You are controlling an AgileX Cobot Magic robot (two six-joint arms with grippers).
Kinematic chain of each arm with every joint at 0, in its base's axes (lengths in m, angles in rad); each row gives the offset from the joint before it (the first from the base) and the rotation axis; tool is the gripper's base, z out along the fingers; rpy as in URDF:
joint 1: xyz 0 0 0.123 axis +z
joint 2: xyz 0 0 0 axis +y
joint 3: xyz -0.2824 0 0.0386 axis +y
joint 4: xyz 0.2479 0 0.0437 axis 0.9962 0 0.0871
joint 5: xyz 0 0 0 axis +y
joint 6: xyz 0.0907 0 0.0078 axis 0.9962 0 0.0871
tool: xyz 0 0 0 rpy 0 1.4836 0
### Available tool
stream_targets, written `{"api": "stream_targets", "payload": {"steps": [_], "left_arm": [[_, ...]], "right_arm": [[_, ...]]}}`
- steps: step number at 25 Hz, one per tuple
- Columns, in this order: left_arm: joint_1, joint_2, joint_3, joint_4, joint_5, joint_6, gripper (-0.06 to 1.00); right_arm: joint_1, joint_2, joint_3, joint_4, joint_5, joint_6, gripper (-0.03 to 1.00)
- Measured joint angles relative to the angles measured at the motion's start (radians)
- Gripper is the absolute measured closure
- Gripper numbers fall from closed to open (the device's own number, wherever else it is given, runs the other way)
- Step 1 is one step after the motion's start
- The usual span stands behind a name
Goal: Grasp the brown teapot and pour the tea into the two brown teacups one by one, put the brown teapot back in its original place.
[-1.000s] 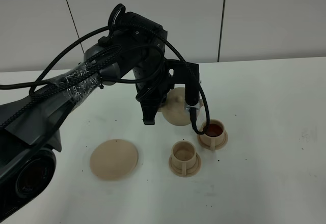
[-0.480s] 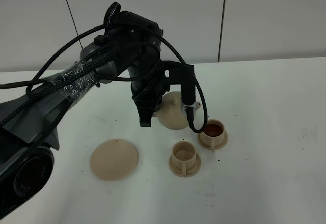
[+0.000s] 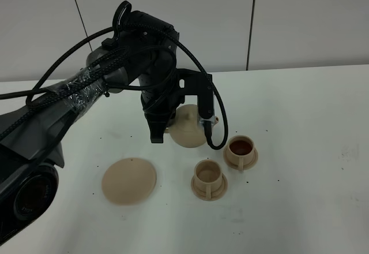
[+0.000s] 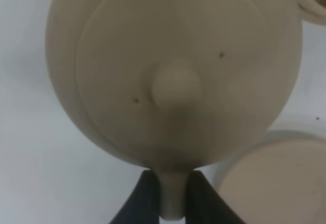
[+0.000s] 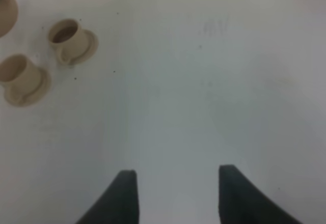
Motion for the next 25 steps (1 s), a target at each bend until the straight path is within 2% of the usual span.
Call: {"api": "stream_targets", "payload": {"steps": [17,25], "left_arm": [[0.008,-0.045,0.002,-0.002,0.0,0.079,0.77],[0.022,-0.115,0.049,0.002,0.001,0.11,0.77]], "right_arm": [[0.0,0.0,0.0,0.0,0.0,0.0,0.61],[0.0,0.0,0.0,0.0,0.0,0.0,0.61]]}}
